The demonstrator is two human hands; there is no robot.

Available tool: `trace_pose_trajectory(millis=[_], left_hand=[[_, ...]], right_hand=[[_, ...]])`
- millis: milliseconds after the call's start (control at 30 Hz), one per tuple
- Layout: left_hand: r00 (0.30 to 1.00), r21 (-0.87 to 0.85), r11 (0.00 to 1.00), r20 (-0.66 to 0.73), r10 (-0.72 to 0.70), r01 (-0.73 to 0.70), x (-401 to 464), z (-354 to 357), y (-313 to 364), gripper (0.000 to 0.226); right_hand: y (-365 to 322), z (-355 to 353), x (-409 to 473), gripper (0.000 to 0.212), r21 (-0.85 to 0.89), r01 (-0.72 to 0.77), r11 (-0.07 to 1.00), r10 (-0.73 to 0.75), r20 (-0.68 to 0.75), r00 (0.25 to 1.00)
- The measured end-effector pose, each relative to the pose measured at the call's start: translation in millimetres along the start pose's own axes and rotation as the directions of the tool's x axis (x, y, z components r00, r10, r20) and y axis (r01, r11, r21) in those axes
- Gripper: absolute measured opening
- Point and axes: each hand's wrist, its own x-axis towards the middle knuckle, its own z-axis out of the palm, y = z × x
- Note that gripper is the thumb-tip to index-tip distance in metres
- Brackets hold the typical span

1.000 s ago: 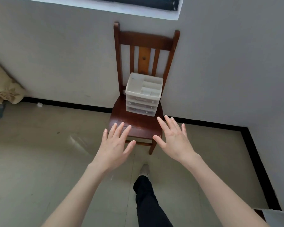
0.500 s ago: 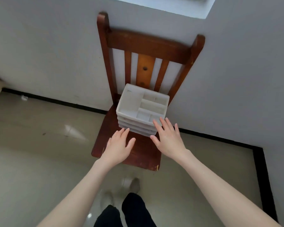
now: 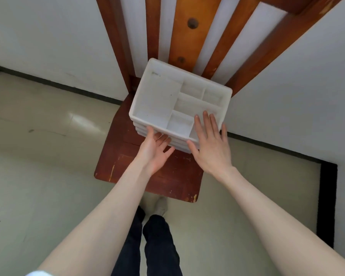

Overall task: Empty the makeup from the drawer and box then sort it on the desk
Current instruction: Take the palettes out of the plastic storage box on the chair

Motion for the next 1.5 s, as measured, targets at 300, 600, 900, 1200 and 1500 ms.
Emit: trace_pose_trajectory(millis=[300,600,900,1200,1500], left_hand=[[0.997,-0.167,0.985,0.07,-0.034,0.045,17.9,-11.3,-9.7,0.074],[0.995,-0.047,0.998,-0.083,-0.047,0.043,-13.4,-50.1,-29.1,0.064],[0.991,0.01,0.997,-0.112,-0.074,0.076,-45.5,-78.4,-45.5,0.054],[0.965,0.237,0.948,-0.199,-0.168,0.214,-54.3,-79.6,-29.2,0.046],[0.979,0.571,0.819,-0.188,0.075,0.047,-71.7,-73.4,8.8,0.024]], right_hand=[[-3.2,9.5,2.8,0.065,-0.006,-0.031,0.999,0.031,-0.055,0.998],[-5.7,5.1,1.5,0.064,-0.083,-0.049,0.995,0.047,-0.026,0.999],[-8.7,2.2,0.3,0.064,-0.108,-0.073,0.991,0.072,-0.02,0.997],[-33.0,1.1,-28.0,0.05,0.391,-0.042,0.919,0.148,-0.247,0.958],[-67.6,20.7,-28.6,0.034,0.696,-0.541,0.472,0.484,0.309,0.819]])
